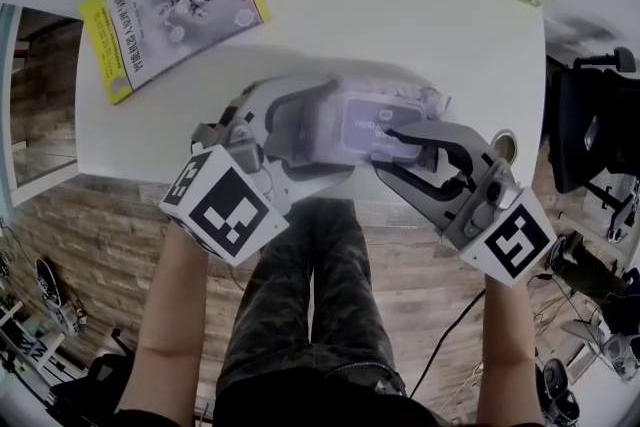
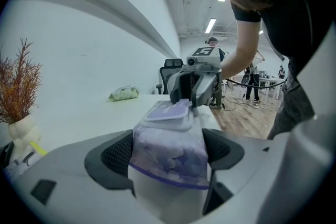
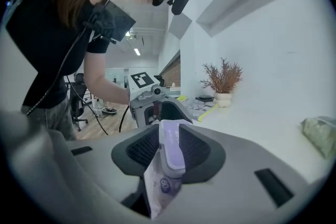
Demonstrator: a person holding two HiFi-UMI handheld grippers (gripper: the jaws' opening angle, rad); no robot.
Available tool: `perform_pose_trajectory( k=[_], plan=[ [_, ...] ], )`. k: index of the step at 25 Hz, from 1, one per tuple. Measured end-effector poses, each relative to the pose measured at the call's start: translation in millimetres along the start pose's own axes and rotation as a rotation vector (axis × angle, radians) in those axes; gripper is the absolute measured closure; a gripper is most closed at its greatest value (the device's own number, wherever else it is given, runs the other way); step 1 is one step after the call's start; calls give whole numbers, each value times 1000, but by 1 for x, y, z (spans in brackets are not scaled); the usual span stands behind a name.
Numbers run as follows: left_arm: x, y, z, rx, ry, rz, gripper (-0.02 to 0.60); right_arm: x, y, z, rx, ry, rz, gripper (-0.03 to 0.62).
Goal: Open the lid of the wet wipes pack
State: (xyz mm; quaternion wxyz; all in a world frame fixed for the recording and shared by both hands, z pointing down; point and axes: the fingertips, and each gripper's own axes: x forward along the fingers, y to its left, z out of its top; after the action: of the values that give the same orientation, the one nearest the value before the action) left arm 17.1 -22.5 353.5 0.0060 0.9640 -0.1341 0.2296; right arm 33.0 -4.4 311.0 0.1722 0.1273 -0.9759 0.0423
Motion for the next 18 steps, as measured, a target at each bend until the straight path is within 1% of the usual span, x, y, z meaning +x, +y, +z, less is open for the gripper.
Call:
perform_pose_trajectory(
  k=[4,11,15,16,18],
  plan=[
    [-1,0,0,5,-3,6,161,-1,0,0,-5,-4,-2,462],
    [-4,1,0,30,10,43,160,-1,1,1,-14,-13,-13,461],
    [-15,-4,4,97,13,64,160,-1,0,1,-7,-14,-20,459],
    [-18,-6,6,103,6,71,161,-2,0,1,-3,-15,-21,459],
    [-25,-8,8,80,-22,84,161,-2,0,3,4,-21,-26,459]
  ],
)
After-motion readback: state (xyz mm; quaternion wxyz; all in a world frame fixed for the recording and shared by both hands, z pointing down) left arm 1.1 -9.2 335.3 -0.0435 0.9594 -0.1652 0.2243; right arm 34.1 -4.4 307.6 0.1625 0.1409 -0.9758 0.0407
